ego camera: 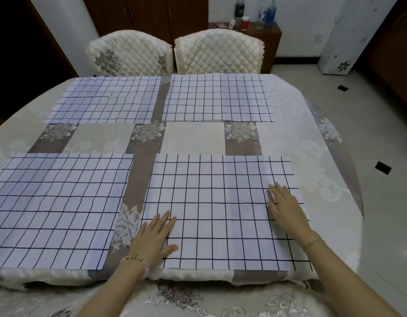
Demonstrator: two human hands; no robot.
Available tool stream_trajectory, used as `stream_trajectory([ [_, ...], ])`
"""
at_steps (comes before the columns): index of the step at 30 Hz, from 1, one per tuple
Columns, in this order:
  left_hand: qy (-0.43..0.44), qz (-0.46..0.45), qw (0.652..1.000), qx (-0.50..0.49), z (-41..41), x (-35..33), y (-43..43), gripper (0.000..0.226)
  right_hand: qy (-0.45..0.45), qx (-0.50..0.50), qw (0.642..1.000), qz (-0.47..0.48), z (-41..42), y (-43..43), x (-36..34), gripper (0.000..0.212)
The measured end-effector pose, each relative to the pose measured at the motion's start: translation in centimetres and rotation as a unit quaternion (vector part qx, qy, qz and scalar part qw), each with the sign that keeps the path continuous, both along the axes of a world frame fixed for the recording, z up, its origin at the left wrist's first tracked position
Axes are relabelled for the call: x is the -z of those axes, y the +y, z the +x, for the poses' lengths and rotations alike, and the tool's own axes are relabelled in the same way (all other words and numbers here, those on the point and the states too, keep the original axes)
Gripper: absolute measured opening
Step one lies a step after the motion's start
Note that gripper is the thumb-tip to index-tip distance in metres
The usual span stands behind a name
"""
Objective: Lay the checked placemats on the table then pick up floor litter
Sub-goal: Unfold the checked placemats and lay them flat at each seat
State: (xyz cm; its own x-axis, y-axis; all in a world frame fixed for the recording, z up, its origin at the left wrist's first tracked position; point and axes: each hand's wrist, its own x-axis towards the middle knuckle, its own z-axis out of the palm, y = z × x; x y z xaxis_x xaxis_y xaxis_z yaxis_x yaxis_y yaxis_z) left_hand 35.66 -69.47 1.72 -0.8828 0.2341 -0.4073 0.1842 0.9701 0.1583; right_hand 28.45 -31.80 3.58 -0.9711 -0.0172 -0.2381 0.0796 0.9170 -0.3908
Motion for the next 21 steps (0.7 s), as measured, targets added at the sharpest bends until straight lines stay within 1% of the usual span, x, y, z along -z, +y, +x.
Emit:
stream_trajectory([
  [2,0.009,0.001,1.000,-0.008,0.0,-0.3,0.2,0.113,0.021,0.002,1.000,0.015,1.9,0.3,-0.4,0.047],
  [5,0.001,0.001,1.000,-0.020,0.0,-0.8,0.5,0.102,0.038,0.012,0.998,0.046,5.5,1.1,-0.7,0.040],
  [8,-0.008,-0.001,1.000,-0.027,-0.1,-1.1,0.7,0.099,-0.012,0.008,0.998,0.066,8.4,1.9,-0.9,0.047],
  [10,-0.013,-0.006,0.999,-0.029,-0.2,-1.4,0.8,0.086,-0.034,-0.006,0.997,0.067,8.9,2.2,-1.1,0.050],
  [11,-0.014,-0.008,0.999,-0.029,-0.2,-1.5,0.8,0.082,-0.040,-0.003,0.997,0.060,8.8,2.2,-1.3,0.050],
  [13,-0.013,-0.007,0.999,-0.030,-0.1,-1.7,0.9,0.079,-0.044,0.008,0.998,0.043,8.5,2.1,-1.6,0.047],
  [17,-0.019,0.011,0.999,-0.034,-0.2,-2.4,1.0,0.078,-0.024,0.053,0.998,-0.031,8.5,1.3,-3.1,0.036],
  [19,-0.005,0.057,0.997,-0.052,-0.3,-2.9,1.2,0.074,-0.016,0.102,0.991,-0.080,9.0,0.9,-4.0,0.032],
  [21,0.027,0.127,0.988,-0.087,-0.3,-3.8,1.4,0.063,-0.011,0.141,0.983,-0.118,10.0,0.6,-4.6,0.026],
])
